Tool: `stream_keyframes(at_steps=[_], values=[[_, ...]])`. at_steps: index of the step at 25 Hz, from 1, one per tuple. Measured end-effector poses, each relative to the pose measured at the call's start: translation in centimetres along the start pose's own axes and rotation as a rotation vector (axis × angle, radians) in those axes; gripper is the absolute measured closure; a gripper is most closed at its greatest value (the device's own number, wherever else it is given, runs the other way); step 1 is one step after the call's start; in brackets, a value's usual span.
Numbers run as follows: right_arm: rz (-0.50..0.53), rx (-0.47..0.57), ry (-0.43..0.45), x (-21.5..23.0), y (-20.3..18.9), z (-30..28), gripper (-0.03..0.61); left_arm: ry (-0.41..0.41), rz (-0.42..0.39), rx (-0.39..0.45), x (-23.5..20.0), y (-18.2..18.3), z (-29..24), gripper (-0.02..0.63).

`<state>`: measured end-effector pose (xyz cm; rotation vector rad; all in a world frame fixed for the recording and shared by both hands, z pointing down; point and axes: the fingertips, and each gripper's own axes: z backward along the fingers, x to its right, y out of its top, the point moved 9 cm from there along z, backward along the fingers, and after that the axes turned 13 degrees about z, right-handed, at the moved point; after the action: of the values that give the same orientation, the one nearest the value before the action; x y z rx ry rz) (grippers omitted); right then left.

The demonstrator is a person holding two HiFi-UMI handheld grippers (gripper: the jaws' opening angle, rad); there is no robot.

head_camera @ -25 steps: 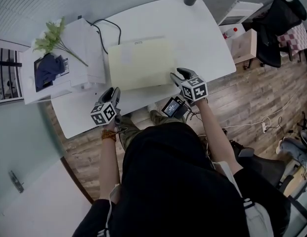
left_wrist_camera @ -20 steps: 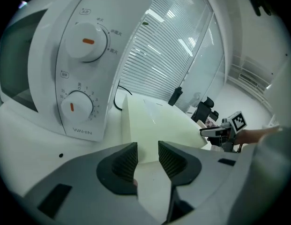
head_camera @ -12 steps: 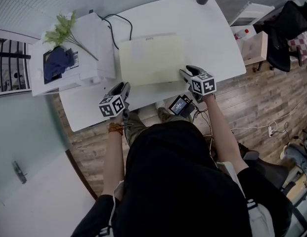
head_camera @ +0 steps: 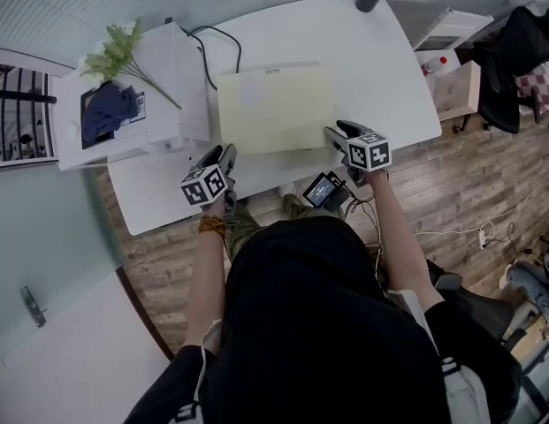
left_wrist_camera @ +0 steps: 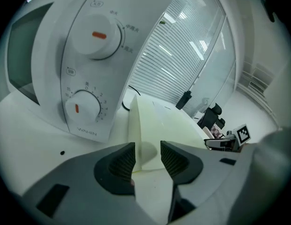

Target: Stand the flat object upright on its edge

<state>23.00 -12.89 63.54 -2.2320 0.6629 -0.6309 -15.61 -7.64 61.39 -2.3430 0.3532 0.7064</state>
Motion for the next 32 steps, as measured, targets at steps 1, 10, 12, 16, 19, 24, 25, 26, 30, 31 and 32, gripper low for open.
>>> stream_keyframes(at_steps=[1, 10, 12, 16, 19, 24, 25, 26, 30, 31, 32], values=[[-0.004, 0.002, -0.002, 0.0, 0.0, 0.1, 0.411, -0.007, 0.012, -0.021, -0.1, 0.0, -0.5, 0.442], [-0.035, 0.01, -0.051, 0.8, 0.6, 1.0, 0.443, -0.016, 0.104, -0.096, 0.6, -1.3, -1.7, 0.499], [-0.014, -0.002, -0.063, 0.7, 0.9, 1.3, 0.454, -0.009, 0.107, -0.119, 0.7, -1.2, -1.8, 0.503], [-0.013, -0.007, -0.076, 0.8, 1.2, 2.0, 0.486, -0.026, 0.126, -0.164, 0.6, -1.0, -2.1, 0.508], [0.007, -0.035, -0.058, 0.8, 1.3, 2.3, 0.491, -0.034, 0.123, -0.198, 0.6, -0.9, -2.2, 0.508], [0.032, -0.063, -0.062, 1.1, 1.4, 3.4, 0.5, -0.055, 0.116, -0.255, 1.1, -1.0, -2.5, 0.509], [0.036, -0.065, -0.066, 1.1, 1.4, 3.6, 0.5, -0.056, 0.114, -0.262, 1.2, -1.1, -2.6, 0.509], [0.041, -0.066, -0.069, 1.0, 1.5, 3.8, 0.5, -0.059, 0.112, -0.266, 1.3, -1.2, -2.6, 0.509], [0.046, -0.039, -0.079, 1.0, 2.0, 4.7, 0.503, -0.08, 0.124, -0.284, 1.5, -1.5, -2.7, 0.509], [0.047, -0.034, -0.08, 1.1, 2.2, 5.0, 0.503, -0.083, 0.126, -0.287, 1.6, -1.6, -2.7, 0.509], [0.057, -0.039, -0.082, 1.1, 2.4, 5.3, 0.508, -0.084, 0.124, -0.286, 1.8, -1.8, -2.8, 0.509]])
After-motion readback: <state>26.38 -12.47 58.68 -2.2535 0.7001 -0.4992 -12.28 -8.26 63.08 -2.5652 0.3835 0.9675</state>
